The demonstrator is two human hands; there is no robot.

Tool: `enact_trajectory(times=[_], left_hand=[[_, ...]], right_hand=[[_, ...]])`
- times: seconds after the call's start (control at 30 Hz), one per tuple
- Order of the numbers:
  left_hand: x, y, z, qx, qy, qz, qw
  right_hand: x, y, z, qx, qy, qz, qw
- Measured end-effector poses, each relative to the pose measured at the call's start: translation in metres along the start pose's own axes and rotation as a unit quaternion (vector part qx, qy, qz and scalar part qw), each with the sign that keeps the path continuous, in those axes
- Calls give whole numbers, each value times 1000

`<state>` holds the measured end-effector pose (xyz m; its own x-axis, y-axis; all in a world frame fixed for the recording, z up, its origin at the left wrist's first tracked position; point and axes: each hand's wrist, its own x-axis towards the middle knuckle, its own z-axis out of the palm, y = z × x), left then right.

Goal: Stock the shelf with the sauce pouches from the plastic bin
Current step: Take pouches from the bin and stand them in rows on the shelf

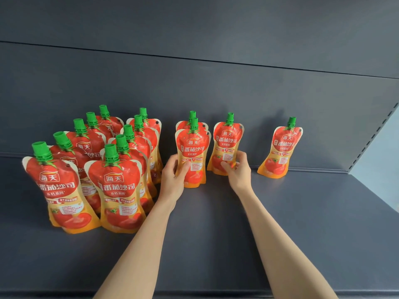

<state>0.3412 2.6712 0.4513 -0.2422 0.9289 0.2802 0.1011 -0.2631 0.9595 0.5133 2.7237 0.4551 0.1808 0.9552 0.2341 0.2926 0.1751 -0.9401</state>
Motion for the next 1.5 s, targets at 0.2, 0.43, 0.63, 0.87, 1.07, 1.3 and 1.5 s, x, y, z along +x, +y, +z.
enact_trajectory(times=[0.2, 0.43, 0.63, 0.87, 1.07, 1.3, 1.5], left_hand=[[-1, -4, -1, -2, -3, -17, 1000], [-1, -6, 2, 7, 2, -13, 1000], [-2, -7, 2, 22, 4, -17, 1000], [-8, -1, 5, 56, 15, -39, 998], [-30, 9, 6, 144, 34, -46, 988], [-73, 39, 2, 231, 58, 47, 970], [-115, 98, 3, 190, 22, 130, 973]], right_hand=[[2, 4, 0, 7, -7, -14, 1000], [4, 7, -6, 2, -33, -29, 999], [3, 6, -8, -1, -37, -31, 999], [-1, 2, -10, -32, -42, -25, 998], [-13, 0, -19, -61, -13, -19, 998], [-56, -35, -55, -103, -11, -82, 991], [-120, -72, -100, -77, 8, -102, 992]])
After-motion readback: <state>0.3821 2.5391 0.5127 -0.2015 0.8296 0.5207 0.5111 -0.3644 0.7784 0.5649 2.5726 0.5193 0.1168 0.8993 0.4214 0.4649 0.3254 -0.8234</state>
